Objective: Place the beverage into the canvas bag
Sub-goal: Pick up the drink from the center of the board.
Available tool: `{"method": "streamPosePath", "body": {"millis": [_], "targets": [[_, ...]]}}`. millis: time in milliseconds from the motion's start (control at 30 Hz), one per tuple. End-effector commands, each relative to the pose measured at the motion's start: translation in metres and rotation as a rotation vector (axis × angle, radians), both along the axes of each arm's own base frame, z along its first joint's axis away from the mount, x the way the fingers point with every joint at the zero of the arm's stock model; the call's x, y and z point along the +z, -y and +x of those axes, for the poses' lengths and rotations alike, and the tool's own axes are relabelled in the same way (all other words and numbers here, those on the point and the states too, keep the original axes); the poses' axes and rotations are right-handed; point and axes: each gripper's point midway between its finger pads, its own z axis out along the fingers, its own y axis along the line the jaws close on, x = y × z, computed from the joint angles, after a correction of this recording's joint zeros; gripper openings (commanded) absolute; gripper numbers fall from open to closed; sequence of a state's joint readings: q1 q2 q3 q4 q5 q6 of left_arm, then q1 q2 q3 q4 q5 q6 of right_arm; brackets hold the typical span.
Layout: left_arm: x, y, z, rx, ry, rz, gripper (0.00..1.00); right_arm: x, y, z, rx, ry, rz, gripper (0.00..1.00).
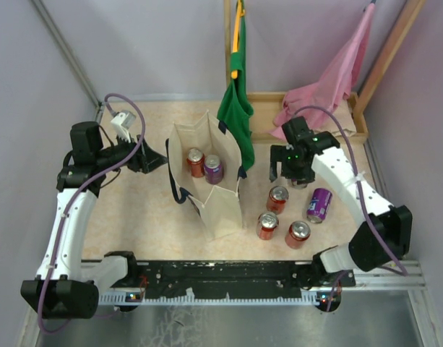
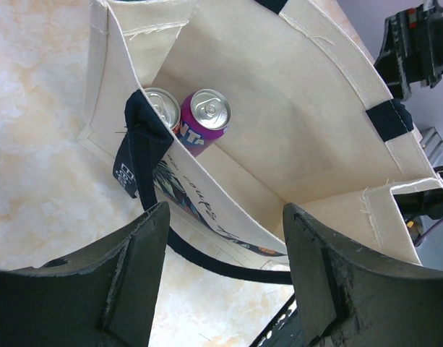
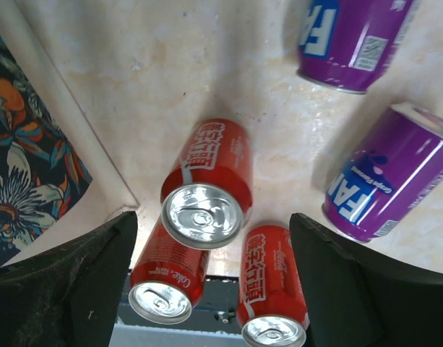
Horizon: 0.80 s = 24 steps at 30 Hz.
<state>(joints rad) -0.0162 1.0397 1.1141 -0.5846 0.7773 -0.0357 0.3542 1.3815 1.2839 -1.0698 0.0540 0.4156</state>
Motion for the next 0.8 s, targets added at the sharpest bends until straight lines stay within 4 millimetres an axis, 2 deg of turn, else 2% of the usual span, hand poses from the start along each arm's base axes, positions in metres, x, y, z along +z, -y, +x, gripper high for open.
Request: {"method": "streamPosePath", "body": {"millis": [0, 133, 333, 667, 700, 767], "targets": [[0.003, 0.003, -0.004, -0.029, 0.020, 0.002, 0.70, -0.003, -0.015, -0.006, 0.043, -0.034, 0.007, 0.86], [0.002, 0.004, -0.004, -0.033, 0.018, 0.000, 0.70, -0.009, -0.018, -0.009, 0.074, -0.066, -0.001, 0.87], [0.002, 0.004, -0.004, -0.033, 0.021, -0.002, 0.70, -0.034, -0.018, -0.023, 0.119, -0.159, -0.025, 0.88], [0.002, 0.004, -0.002, -0.033, 0.021, -0.004, 0.70, -0.062, -0.029, -0.026, 0.145, -0.198, -0.023, 0.89], [0.002, 0.004, -0.002, -0.033, 0.021, -0.004, 0.70, -0.063, -0.030, -0.025, 0.147, -0.200, -0.025, 0.88], [0.002, 0.004, -0.002, -0.031, 0.021, -0.004, 0.70, -0.065, -0.030, -0.026, 0.148, -0.208, -0.030, 0.80]]}}
